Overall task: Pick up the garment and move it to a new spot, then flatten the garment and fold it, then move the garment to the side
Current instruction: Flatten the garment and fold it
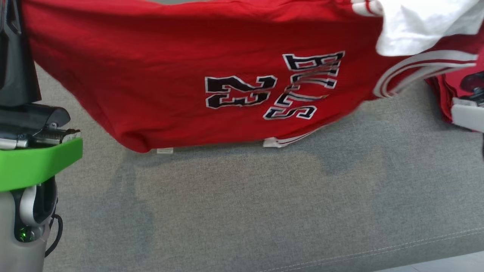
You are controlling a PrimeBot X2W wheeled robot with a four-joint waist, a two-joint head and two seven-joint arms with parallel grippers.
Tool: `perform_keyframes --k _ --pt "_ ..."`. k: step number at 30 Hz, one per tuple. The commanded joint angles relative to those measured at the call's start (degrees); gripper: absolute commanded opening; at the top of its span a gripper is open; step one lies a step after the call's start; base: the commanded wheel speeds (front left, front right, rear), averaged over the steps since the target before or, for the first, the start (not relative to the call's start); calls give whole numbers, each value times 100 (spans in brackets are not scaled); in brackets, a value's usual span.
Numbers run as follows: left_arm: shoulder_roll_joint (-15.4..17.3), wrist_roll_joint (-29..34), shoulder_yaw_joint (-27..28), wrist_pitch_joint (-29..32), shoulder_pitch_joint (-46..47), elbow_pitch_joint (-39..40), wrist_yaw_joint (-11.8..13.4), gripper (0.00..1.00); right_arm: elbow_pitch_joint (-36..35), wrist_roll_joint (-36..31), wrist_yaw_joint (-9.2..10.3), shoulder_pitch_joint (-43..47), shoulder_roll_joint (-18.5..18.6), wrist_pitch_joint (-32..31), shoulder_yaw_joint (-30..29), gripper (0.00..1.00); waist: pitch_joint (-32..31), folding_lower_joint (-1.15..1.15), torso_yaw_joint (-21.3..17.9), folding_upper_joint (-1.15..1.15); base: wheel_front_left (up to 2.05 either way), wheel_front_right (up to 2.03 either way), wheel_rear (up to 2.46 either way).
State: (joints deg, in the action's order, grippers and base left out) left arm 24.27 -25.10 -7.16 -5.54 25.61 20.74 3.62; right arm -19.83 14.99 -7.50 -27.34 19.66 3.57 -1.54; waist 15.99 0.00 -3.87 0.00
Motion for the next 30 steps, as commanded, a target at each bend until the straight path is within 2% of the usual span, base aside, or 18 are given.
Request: perform_keyframes --k 1,11,17,24,30 --pt "40 40 7 11 81 47 58 0 -59 -18 2 -41 23 -58 -31 0 -10 0 -5 0 0 0 0" --pt "52 173 -24 6 19 267 167 0 -258 82 2 -37 -45 -361 -70 0 78 0 -1 0 0 0 0" --pt "77 221 -91 -121 596 -60 13 0 140 259 2 -611 82 -345 -34 0 381 0 13 0 0 0 0" --pt "-28 252 -348 -390 2111 -1139 -420 0 1016 534 2 -2016 352 -288 347 0 892 0 100 0 0 0 0" --pt "-430 180 -614 -679 3770 -2710 -768 0 2273 716 2 -3660 517 -84 859 0 1198 0 301 0 0 0 0"
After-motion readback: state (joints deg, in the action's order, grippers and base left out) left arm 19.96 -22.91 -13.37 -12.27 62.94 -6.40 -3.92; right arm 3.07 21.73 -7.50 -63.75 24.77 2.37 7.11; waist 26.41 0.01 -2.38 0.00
